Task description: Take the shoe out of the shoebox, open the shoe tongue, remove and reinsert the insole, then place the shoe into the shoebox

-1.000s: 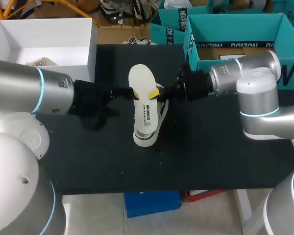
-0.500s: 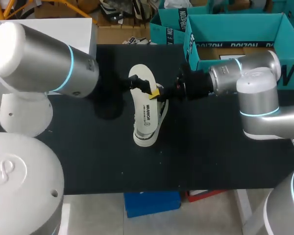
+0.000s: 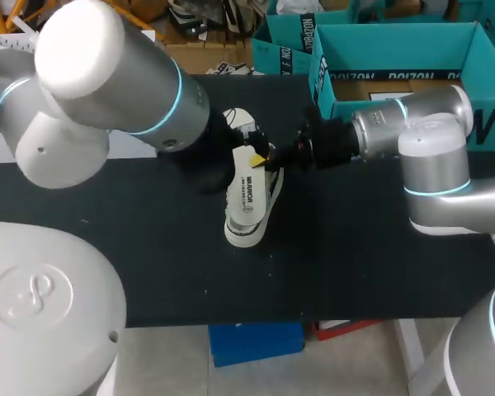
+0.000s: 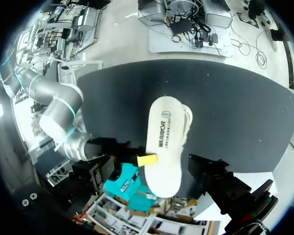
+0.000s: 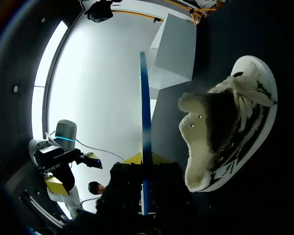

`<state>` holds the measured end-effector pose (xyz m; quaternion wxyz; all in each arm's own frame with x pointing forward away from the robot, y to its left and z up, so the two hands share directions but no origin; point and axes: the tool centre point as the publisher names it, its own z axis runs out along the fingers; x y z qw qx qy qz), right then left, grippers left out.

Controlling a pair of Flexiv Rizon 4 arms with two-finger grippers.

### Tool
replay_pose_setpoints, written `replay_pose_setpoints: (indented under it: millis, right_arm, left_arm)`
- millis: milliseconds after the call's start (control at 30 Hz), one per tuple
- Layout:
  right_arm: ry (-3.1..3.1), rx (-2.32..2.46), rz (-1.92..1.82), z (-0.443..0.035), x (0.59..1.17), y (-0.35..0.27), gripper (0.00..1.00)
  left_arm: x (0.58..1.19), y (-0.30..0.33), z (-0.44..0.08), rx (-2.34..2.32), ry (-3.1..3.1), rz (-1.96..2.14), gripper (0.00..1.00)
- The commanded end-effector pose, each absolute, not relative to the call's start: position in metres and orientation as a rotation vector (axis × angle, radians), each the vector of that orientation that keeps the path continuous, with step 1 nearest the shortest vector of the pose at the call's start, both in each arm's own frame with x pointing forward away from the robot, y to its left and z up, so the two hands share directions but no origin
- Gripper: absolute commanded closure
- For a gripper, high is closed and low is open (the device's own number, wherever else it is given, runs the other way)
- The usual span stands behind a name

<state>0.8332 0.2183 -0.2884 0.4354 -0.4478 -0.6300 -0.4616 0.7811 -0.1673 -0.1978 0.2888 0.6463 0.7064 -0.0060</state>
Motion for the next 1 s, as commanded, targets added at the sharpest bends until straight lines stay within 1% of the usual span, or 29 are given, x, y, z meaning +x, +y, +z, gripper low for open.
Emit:
replay_pose_setpoints:
  millis: [33, 267, 400, 533, 1000]
  right_arm:
    - [-1.568, -1.117, -1.151, -0.290, 0.833, 0.220, 1.00]
    - [-1.568, -1.117, -1.151, -0.290, 0.833, 0.220, 1.00]
    - [-1.568, -1.117, -1.151, -0.290, 0.833, 0.220, 1.00]
    - [-1.568, -1.117, -1.151, -0.290, 0.833, 0.220, 1.00]
    - [-1.568, -1.117, -1.151, -0.290, 0.833, 0.220, 1.00]
  left_arm:
    - [0.780, -0.170, -0.195, 1.762, 1.978, 0.105, 0.00]
    - [0.780, -0.170, -0.195, 1.762, 1.978, 0.105, 0.00]
    - [0.787, -0.171, -0.196, 1.828, 1.972, -0.007, 0.00]
    - [0.795, -0.171, -0.194, 1.860, 1.978, -0.030, 0.00]
    - [0.798, -0.182, -0.191, 1.918, 2.019, 0.039, 0.00]
